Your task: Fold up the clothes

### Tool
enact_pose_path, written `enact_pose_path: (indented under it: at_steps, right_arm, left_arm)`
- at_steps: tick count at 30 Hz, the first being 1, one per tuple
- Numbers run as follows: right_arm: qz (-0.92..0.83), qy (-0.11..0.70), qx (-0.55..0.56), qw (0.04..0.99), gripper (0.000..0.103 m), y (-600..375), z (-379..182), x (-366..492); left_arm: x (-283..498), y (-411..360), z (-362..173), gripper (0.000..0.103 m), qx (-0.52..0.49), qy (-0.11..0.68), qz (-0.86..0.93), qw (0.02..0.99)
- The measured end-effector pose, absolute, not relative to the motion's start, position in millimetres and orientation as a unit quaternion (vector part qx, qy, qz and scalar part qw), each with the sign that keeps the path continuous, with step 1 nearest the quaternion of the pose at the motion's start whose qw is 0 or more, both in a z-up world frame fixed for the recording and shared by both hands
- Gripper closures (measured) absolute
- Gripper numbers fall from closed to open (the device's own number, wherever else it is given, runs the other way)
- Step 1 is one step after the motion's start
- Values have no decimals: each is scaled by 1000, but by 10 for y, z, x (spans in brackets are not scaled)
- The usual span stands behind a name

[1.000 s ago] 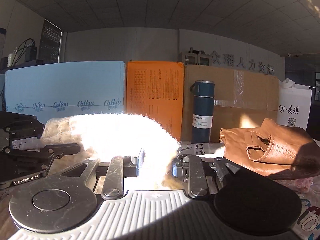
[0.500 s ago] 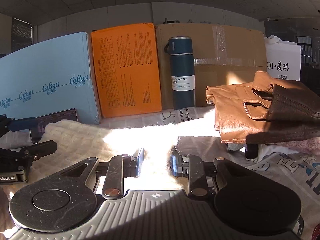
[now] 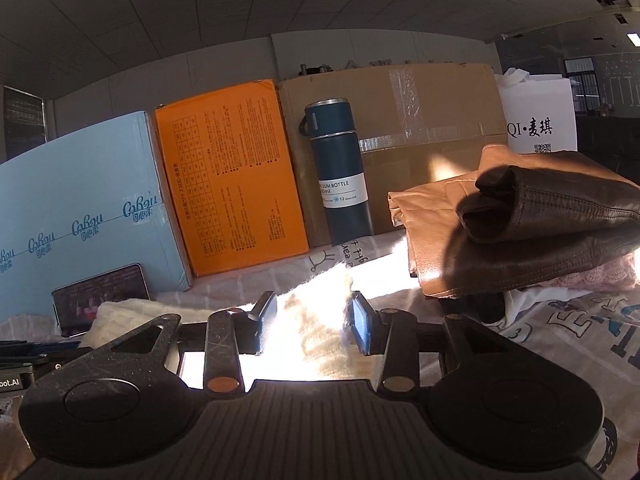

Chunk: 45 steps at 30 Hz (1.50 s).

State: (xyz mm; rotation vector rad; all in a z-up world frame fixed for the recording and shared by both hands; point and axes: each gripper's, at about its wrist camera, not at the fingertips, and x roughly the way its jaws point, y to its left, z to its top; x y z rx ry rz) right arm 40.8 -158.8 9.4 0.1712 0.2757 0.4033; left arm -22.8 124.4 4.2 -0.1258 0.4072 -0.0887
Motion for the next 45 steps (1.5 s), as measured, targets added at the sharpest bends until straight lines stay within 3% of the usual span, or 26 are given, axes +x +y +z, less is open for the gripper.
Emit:
enact_pose_path:
  at_steps: [5, 7, 9, 10, 14, 19, 21, 23, 28, 31, 36, 45]
  right_arm:
    - [226, 105, 131, 960, 37, -1759, 168, 292]
    - [279, 121, 152, 940, 34, -1802, 188, 308]
    - [336, 156, 171, 913, 17, -1808, 190, 354]
    - [363, 174, 181, 897, 14, -1803, 184, 378]
    - [433, 234, 200, 847, 9, -1759, 159, 464]
    - [372, 330, 163, 852, 7, -1589, 4, 680]
    - [370, 327, 160, 855, 4, -1568, -12, 678]
    - [370, 317, 158, 859, 2, -1569, -11, 640]
    - [337, 266, 206, 880, 2, -1767, 52, 602]
    - [281, 248, 236, 896, 2, -1907, 68, 626]
    - [228, 292, 289, 883, 2, -2091, -21, 794]
    - [247, 347, 289, 857, 2, -2035, -143, 899]
  left_arm:
    - [-161, 1249, 31, 77, -68, 215, -37, 974]
    - [-137, 1273, 14, 72, -75, 224, -36, 971]
    - [-129, 1278, 5, 72, -76, 228, -36, 970]
    - [-125, 1280, 1, 72, -77, 229, -35, 970]
    - [-113, 1299, -14, 68, -82, 235, -33, 968]
    - [-99, 1338, -29, 59, -93, 239, -30, 966]
    - [-96, 1354, -32, 56, -98, 240, -28, 965]
    - [-97, 1391, -34, 47, -108, 241, -24, 964]
    - [-122, 1483, -26, 12, -166, 233, -66, 956]
    - [-119, 1422, -27, 12, -165, 238, -85, 953]
    - [-98, 1440, -47, 12, -186, 250, -78, 947]
    - [-30, 1565, -135, 11, -265, 286, -89, 917]
